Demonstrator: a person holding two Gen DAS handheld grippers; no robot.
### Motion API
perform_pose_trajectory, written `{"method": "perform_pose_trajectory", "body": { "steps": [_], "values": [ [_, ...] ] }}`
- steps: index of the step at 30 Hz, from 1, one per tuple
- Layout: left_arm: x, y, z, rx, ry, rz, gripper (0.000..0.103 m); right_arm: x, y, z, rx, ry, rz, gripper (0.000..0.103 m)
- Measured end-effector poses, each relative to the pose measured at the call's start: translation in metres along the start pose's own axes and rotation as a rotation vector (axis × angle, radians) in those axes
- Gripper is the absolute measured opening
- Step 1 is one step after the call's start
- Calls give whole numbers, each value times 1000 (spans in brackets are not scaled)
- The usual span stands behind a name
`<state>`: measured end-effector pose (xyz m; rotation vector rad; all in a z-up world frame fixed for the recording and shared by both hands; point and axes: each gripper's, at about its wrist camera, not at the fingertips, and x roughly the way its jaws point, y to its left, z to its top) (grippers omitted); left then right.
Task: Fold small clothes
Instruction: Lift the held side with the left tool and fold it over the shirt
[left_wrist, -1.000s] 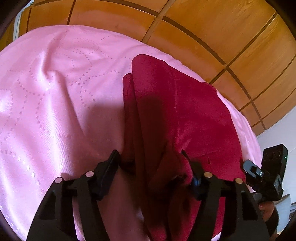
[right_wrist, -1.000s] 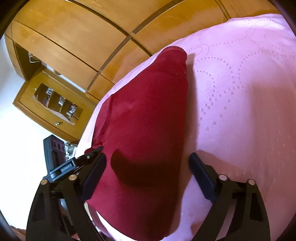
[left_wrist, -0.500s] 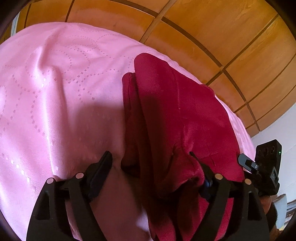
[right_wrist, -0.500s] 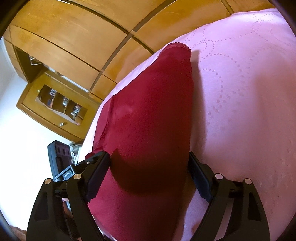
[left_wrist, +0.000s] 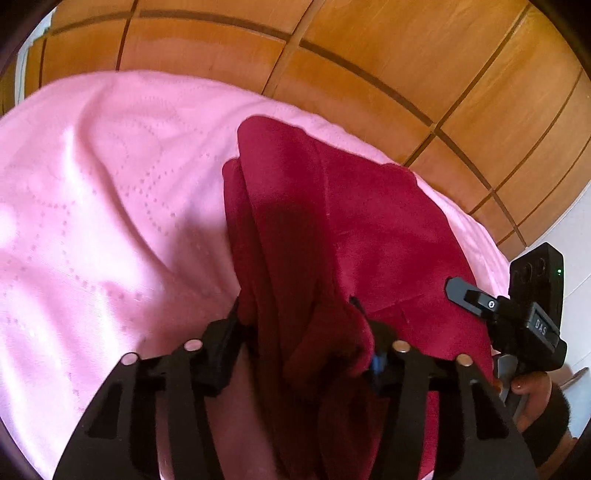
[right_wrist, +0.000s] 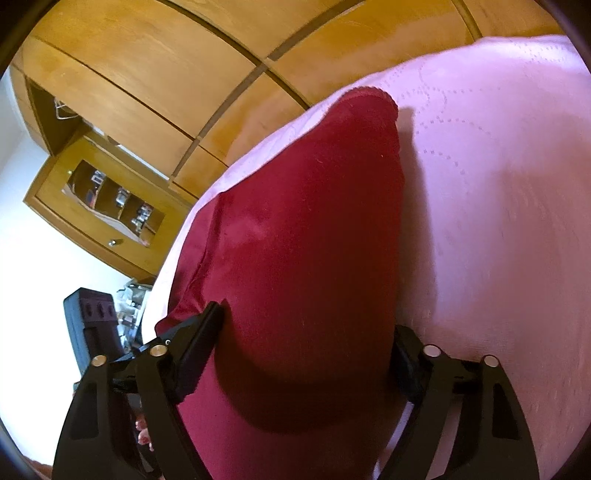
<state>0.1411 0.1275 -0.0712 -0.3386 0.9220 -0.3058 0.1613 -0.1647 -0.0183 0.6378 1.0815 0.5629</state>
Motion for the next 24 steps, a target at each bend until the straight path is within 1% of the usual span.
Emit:
{"method": "perform_pose_trajectory", "body": {
  "steps": [2, 5, 8, 10, 11, 12, 14, 16, 19, 24],
  "values": [
    [-5, -4, -2, 24, -23, 20, 48, -5, 4, -3, -18, -20, 3, 71],
    [-14, -8, -4, 21, -60, 27, 44, -12, 10, -5, -42, -45, 9, 70],
    [-22, -7, -5, -2, -90, 15, 41, -18, 20, -7, -86, -58, 8, 70],
    [-30, -7, -7, -15, -110, -14, 35, -22, 27, -8, -117, -68, 7, 70],
    [-31, -10, -8, -20, -117, -35, 35, -25, 31, -9, -136, -73, 8, 70],
    [-33, -14, -8, -13, -122, -34, 35, -26, 35, -10, -154, -77, 7, 70],
    [-33, -22, -9, 29, -113, -2, 35, -29, 40, -10, -187, -82, -3, 69],
    [-32, -25, -10, 38, -112, 6, 34, -29, 40, -9, -203, -83, -16, 67],
    [-35, -27, -12, 23, -108, -24, 34, -35, 39, -10, -193, -97, -3, 66],
    [-33, -46, -14, 58, -96, -47, 34, -53, 42, -12, -227, -136, -13, 62]
  ]
}}
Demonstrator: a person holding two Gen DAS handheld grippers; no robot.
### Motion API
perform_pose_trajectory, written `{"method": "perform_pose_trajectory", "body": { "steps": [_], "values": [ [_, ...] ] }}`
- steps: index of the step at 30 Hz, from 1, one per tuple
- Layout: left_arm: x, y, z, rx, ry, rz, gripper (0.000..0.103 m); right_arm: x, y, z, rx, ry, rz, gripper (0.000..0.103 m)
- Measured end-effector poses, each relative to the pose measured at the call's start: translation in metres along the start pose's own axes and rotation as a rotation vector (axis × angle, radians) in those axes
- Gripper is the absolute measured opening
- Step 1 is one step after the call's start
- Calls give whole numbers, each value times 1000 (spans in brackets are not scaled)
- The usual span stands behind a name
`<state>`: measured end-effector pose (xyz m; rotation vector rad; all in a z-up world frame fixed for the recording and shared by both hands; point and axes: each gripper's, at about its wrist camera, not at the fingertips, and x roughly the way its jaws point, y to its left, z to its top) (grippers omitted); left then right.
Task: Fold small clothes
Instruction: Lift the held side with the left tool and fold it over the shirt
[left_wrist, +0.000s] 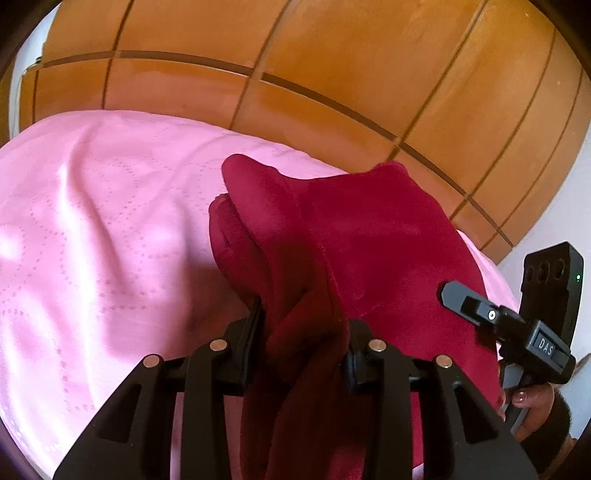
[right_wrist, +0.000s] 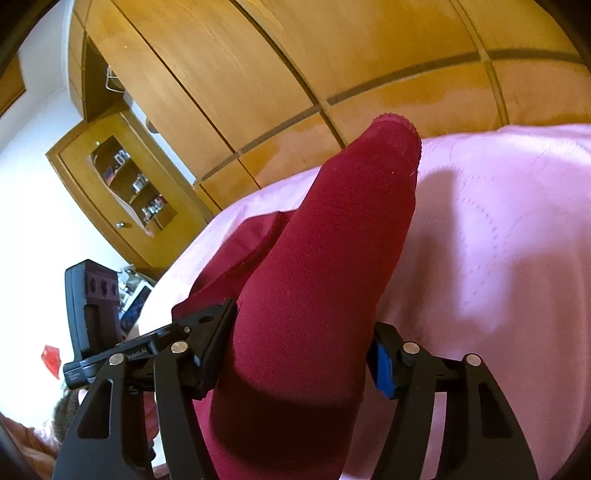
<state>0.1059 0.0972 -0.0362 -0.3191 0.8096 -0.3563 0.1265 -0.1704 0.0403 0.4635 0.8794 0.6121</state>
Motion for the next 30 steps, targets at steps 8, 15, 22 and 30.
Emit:
{"method": "perform_pose_trajectory", "body": {
  "steps": [8, 15, 22, 30],
  "values": [
    [19, -41, 2, 49, 28, -64, 33, -39, -2, 5, -103, -66, -87, 57],
    [43, -94, 16, 142, 40, -110, 33, -73, -31, 10, -58, -142, -146, 57],
    [73, -146, 36, 229, 51, -149, 33, -110, -63, 15, -16, -221, -214, 57],
    [122, -198, 45, 293, 104, -188, 33, -138, -113, 14, 67, -290, -317, 57]
  ]
}}
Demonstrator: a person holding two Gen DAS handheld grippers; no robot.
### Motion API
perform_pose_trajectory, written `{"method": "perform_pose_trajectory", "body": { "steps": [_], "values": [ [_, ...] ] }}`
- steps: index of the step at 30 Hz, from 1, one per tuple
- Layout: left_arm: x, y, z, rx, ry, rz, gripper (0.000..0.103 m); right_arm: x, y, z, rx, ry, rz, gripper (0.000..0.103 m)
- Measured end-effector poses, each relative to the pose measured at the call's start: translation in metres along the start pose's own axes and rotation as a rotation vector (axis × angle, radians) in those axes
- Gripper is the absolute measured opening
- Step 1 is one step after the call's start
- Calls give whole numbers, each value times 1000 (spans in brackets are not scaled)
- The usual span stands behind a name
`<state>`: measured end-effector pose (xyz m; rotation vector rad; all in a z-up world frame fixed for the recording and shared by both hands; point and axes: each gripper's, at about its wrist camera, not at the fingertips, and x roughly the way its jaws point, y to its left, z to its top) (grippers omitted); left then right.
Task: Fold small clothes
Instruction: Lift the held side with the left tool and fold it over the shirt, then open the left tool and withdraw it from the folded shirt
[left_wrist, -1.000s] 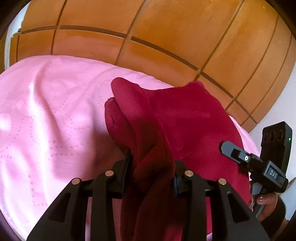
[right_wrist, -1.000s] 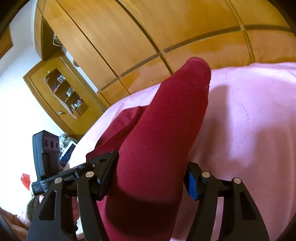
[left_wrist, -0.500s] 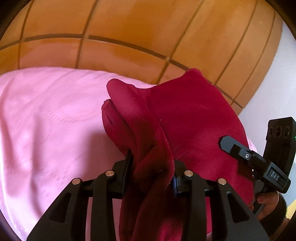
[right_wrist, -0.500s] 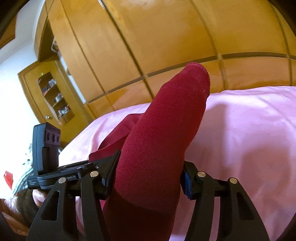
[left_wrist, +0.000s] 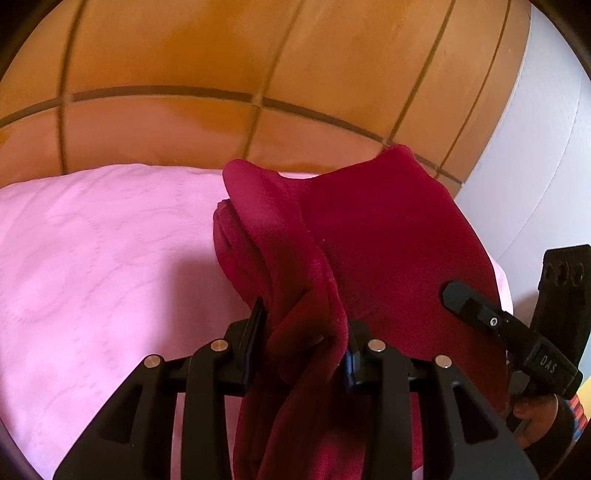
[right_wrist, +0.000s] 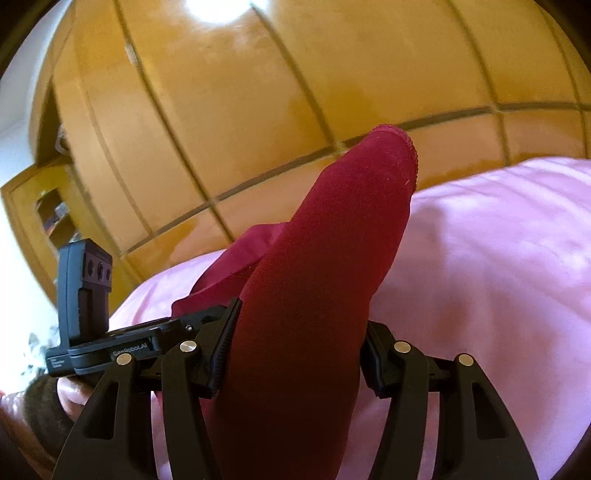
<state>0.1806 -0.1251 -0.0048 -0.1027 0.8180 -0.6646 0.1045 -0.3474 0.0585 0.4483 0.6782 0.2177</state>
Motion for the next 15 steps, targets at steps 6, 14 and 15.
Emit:
{"method": "perform_pose_trajectory", "body": {
  "steps": [6, 14, 15],
  "values": [
    [45, -16, 4, 85, 25, 58, 38, 5, -55, -12, 101, 16, -109, 57],
    [57, 16, -7, -31, 63, 31, 61, 7, -75, -29, 212, 64, -169, 75],
    [51, 15, -8, -37, 56, 31, 61, 6, -72, -30, 205, 61, -182, 75]
  ]
}}
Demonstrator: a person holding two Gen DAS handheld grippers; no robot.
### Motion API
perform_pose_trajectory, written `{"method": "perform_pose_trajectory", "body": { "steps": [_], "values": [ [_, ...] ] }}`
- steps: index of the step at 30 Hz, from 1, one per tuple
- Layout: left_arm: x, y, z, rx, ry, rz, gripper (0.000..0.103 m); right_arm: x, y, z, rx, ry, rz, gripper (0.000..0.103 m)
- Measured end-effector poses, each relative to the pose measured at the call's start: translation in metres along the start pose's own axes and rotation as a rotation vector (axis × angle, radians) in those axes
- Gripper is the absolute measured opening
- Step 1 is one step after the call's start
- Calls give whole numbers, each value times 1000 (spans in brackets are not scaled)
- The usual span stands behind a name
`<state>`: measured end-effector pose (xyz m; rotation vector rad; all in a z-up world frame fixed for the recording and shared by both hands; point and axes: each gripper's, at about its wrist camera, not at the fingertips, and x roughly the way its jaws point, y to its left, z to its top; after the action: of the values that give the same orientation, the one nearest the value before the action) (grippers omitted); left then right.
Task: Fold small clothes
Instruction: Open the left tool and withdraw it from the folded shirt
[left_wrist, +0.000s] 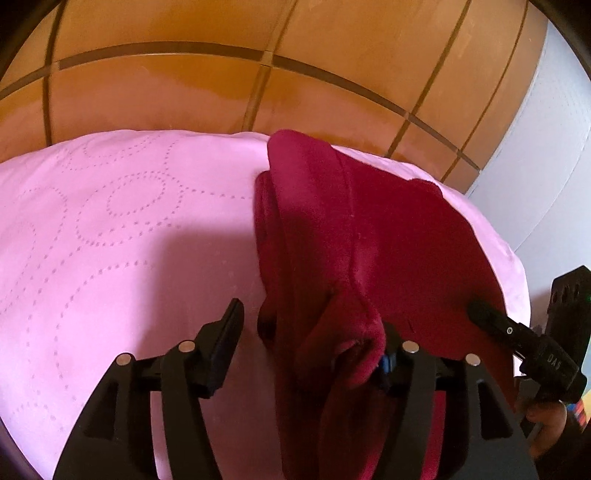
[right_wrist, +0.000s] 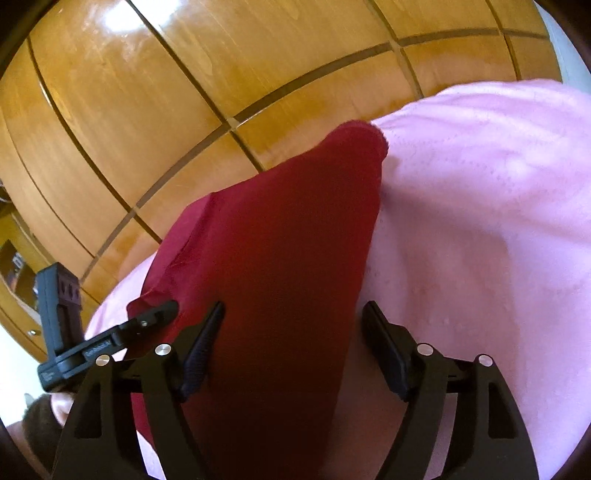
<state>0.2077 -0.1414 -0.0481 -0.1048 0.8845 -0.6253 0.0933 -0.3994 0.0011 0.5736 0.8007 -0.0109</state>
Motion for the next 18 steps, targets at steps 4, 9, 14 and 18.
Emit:
{"method": "perform_pose_trajectory", "body": {
  "steps": [4, 9, 14, 18],
  "values": [
    [-24, -2, -10, 5, -74, 19, 65, -20, 3, -3, 13, -48, -59, 80],
    [-21, 2, -20, 18, -41, 109, 74, -27, 10, -14, -12, -25, -136, 83],
    [-21, 18, -27, -53, -12, 98, 80, -24, 11, -21, -42, -5, -240, 91],
    [-36, 9, -34, -7, -30, 161, 96, -41, 18, -20, -9, -22, -257, 94]
  ]
}}
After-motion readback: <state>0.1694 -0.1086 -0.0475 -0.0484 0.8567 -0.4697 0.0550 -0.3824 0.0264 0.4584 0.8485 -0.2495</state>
